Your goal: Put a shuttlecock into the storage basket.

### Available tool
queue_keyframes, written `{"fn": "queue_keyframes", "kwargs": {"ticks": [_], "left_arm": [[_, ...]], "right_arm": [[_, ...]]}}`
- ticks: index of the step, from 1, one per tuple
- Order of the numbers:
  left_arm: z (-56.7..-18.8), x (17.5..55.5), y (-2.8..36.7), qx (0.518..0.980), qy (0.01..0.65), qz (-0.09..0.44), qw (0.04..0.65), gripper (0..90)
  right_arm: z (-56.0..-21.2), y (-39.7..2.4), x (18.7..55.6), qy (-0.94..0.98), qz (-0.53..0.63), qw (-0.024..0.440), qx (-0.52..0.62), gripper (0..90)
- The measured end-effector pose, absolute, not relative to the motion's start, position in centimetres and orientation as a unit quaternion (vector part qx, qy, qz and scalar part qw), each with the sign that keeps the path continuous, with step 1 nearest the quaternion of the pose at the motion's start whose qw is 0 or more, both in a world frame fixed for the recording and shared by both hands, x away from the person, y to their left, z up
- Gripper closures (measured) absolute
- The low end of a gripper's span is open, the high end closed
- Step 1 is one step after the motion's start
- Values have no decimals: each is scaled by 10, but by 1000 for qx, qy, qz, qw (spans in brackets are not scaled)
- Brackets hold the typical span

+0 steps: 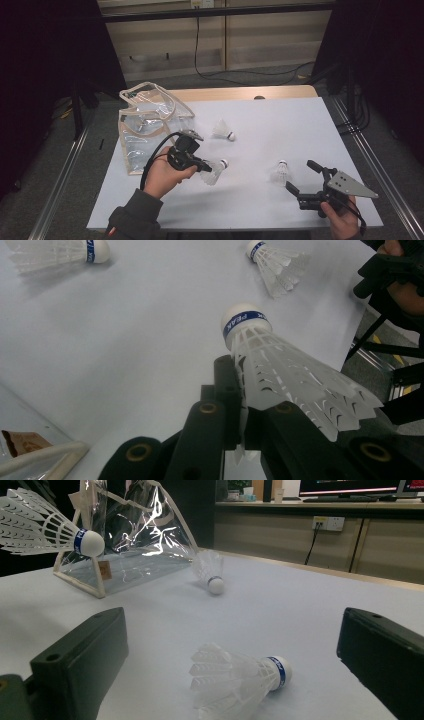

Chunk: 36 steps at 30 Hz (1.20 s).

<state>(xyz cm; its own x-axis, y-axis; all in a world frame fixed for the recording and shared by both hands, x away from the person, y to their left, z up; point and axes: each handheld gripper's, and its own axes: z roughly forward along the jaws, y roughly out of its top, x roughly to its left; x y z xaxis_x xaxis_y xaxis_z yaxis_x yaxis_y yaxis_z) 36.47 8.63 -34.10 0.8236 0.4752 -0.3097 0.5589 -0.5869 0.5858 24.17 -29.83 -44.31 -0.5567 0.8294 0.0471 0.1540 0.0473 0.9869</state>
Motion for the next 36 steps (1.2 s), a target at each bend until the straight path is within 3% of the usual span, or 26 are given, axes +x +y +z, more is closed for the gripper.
{"fn": "queue_keyframes", "kwargs": {"ticks": [36], "left_arm": [[-304,387,78,895,297,-66,326,899]], "right_arm": [[-442,-300,240,665,583,290,365,0]]}}
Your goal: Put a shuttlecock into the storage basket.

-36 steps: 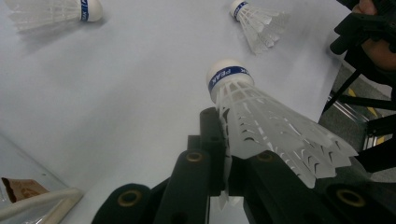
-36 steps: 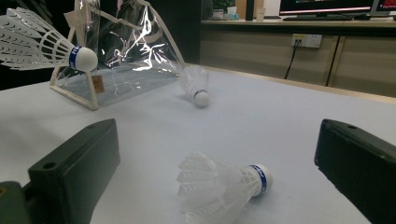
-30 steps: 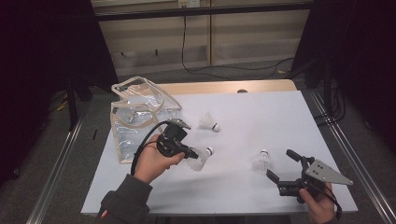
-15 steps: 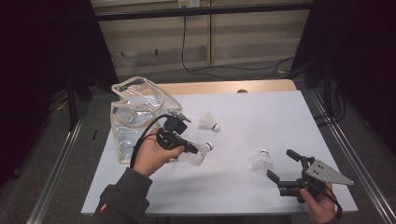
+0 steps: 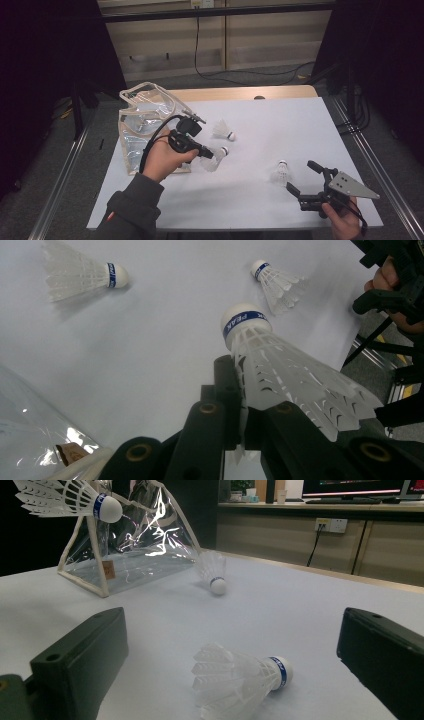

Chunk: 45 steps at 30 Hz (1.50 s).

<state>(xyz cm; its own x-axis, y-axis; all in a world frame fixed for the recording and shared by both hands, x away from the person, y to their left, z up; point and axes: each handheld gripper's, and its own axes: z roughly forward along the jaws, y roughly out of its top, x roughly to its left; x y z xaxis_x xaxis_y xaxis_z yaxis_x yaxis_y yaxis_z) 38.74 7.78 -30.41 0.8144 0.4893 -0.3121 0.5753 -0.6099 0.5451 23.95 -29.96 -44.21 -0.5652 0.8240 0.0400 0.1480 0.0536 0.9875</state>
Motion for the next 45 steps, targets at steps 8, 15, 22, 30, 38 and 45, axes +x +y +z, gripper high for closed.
{"fn": "queue_keyframes", "kwargs": {"ticks": [8,15,22,30,38,45], "left_arm": [[-298,393,78,890,310,-70,326,899],[-293,397,79,889,315,-73,325,899],[-290,402,83,887,323,-74,322,899],[-283,406,84,888,327,-64,318,899],[-275,411,84,887,330,-64,318,899],[-269,415,85,884,338,-61,319,899]], "right_arm": [[-442,-299,239,667,583,289,364,0],[-442,-297,241,667,584,289,362,0],[-442,-296,243,667,584,288,362,0],[-442,-294,244,667,586,286,362,0],[-442,-294,244,667,586,286,361,0],[-442,-294,245,667,586,285,361,0]]}}
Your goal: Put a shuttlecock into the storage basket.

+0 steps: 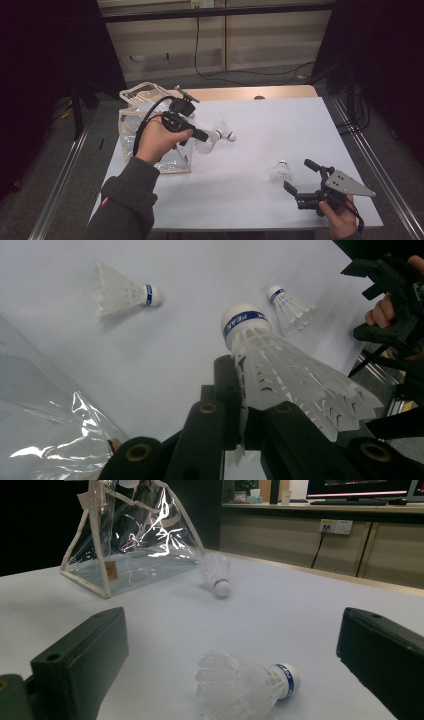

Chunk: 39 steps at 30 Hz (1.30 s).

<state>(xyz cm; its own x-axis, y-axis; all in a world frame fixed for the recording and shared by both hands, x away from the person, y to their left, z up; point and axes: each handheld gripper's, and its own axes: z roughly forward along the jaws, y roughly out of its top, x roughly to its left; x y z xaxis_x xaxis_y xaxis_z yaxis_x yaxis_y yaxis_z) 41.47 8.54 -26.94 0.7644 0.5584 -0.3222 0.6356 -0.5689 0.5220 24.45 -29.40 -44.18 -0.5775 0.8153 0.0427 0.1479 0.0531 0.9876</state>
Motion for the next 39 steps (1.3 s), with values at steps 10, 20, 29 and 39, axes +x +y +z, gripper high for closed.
{"fn": "queue_keyframes", "kwargs": {"ticks": [10,20,29,39], "left_arm": [[-265,418,86,883,340,-58,318,899],[-257,423,86,883,345,-49,313,899],[-250,428,87,882,349,-44,315,899],[-240,432,89,878,356,-47,317,899]], "right_arm": [[-442,-293,245,667,587,284,361,0],[-441,-293,245,667,588,283,360,0],[-441,-293,245,667,588,283,360,0],[-441,-293,246,667,589,283,358,0]]}}
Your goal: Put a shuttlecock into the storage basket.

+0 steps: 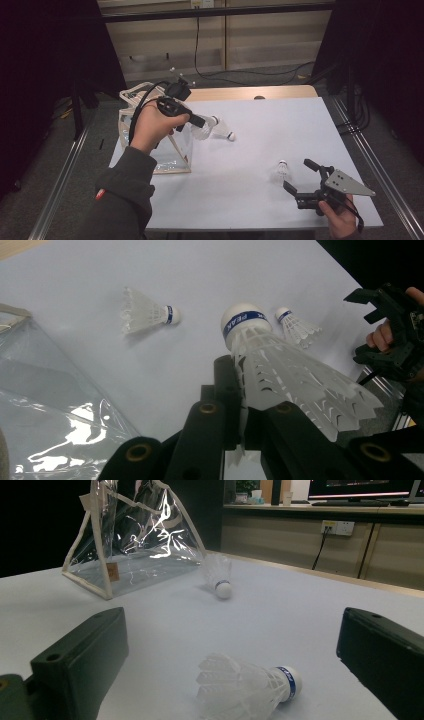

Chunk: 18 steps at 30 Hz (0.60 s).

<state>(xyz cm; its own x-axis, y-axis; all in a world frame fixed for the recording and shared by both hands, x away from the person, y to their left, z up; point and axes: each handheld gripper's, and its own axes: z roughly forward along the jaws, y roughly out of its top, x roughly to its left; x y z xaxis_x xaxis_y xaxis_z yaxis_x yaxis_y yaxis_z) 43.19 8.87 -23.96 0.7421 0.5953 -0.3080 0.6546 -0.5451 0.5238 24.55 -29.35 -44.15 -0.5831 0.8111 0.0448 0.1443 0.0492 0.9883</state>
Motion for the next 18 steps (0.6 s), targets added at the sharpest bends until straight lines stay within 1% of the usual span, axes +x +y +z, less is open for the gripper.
{"fn": "queue_keyframes", "kwargs": {"ticks": [18], "left_arm": [[-232,440,94,872,370,-38,319,899]], "right_arm": [[-441,-294,245,667,589,282,360,0]]}}
